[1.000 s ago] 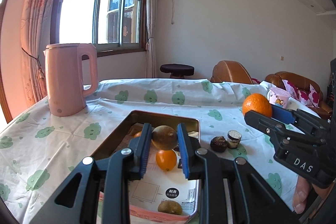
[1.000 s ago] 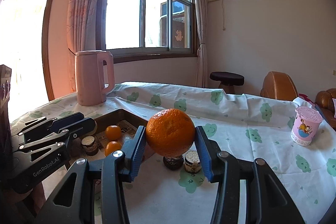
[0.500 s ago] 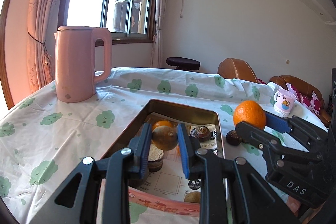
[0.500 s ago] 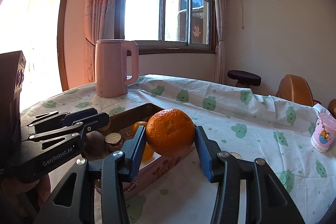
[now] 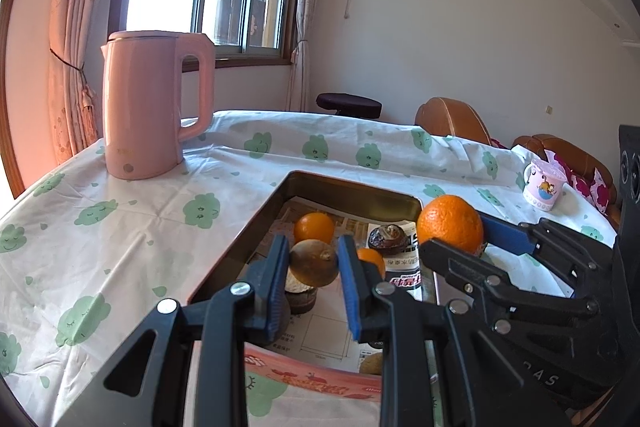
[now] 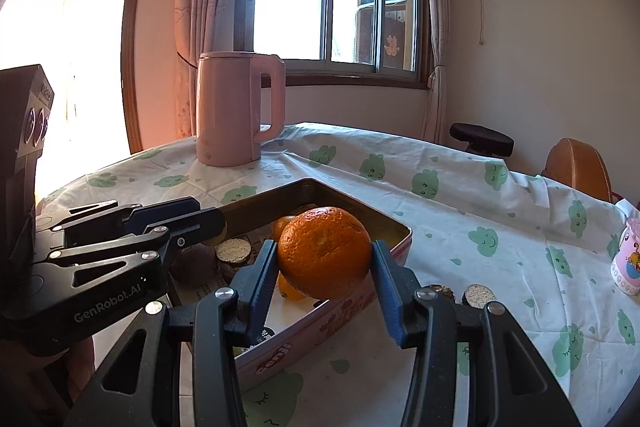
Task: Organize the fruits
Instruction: 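Lower the orange and small brown fruit over the tin with both tools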
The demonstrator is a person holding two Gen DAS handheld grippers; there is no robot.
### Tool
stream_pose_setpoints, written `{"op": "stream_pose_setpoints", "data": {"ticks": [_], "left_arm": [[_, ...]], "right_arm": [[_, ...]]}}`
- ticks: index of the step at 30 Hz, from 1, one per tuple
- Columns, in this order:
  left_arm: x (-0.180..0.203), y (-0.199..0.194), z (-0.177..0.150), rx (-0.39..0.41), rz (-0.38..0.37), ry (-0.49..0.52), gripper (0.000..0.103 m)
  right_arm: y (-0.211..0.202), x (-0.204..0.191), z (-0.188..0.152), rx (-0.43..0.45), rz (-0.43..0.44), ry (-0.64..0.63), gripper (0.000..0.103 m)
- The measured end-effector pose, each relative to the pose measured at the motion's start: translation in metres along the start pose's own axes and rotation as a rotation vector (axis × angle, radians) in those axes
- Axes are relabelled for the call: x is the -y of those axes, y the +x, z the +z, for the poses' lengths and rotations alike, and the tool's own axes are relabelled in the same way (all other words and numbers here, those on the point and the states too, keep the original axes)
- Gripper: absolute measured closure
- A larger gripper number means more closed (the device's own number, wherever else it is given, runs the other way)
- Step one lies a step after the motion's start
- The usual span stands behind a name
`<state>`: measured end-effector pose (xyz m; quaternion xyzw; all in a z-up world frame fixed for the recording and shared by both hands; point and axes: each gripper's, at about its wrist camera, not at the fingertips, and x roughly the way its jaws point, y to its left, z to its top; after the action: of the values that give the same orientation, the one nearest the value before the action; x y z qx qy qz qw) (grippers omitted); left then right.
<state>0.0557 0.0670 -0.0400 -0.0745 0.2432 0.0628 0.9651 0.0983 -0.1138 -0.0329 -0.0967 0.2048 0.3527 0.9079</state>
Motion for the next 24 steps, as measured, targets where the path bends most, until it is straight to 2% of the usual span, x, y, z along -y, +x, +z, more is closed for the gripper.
{"op": "stream_pose_setpoints", "data": {"ticks": [24], "left_arm": [[-0.002, 0.004, -0.003, -0.04, -0.02, -0.004, 0.076]], "right_arm": [[0.019, -0.006, -0.001, -0.098, 0.058, -0.02, 0.053]]}}
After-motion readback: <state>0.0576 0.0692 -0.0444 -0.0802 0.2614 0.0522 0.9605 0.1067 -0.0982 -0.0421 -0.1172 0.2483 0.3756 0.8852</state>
